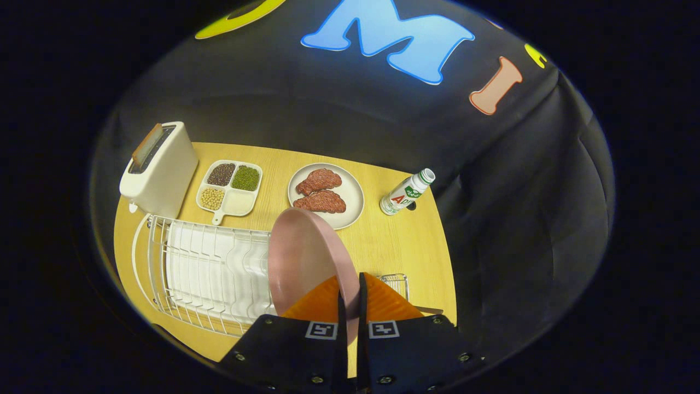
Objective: Take the plate from the dish rack, then take the spoon from the basket and place it into the plate.
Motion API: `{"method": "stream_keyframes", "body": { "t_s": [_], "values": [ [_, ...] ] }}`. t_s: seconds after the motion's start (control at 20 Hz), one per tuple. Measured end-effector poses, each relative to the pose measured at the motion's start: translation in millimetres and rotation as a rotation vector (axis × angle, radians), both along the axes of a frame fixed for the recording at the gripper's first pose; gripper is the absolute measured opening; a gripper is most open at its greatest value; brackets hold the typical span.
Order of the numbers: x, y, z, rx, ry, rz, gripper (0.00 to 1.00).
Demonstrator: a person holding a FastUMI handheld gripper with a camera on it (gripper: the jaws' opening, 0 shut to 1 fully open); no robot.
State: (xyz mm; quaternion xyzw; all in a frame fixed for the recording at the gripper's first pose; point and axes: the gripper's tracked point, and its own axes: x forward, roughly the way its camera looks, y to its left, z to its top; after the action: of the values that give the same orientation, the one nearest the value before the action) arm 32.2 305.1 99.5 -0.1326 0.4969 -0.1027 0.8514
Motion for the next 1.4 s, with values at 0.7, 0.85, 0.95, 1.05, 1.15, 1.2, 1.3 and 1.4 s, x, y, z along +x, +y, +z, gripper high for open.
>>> {"method": "stream_keyframes", "body": {
  "t_s": [0.7, 0.85, 0.95, 1.05, 1.15, 1.2, 1.3, 1.4],
  "values": [
    [-102, -57, 24, 0.226, -0.046, 0.003, 0.06],
    [-133, -65, 15, 0.263, -0.028, 0.023, 0.06],
    [-153, -70, 6, 0.287, -0.010, 0.023, 0.06],
    [-173, -75, -9, 0.310, 0.022, 0.027, 0.07],
    [-189, -76, -23, 0.353, 0.044, 0.012, 0.06],
    [-196, -78, -29, 0.363, 0.048, 0.009, 0.07],
    [-208, -79, -47, 0.370, 0.061, 0.018, 0.07],
    [-224, -76, -69, 0.392, 0.105, 0.008, 0.07]
  ]
}}
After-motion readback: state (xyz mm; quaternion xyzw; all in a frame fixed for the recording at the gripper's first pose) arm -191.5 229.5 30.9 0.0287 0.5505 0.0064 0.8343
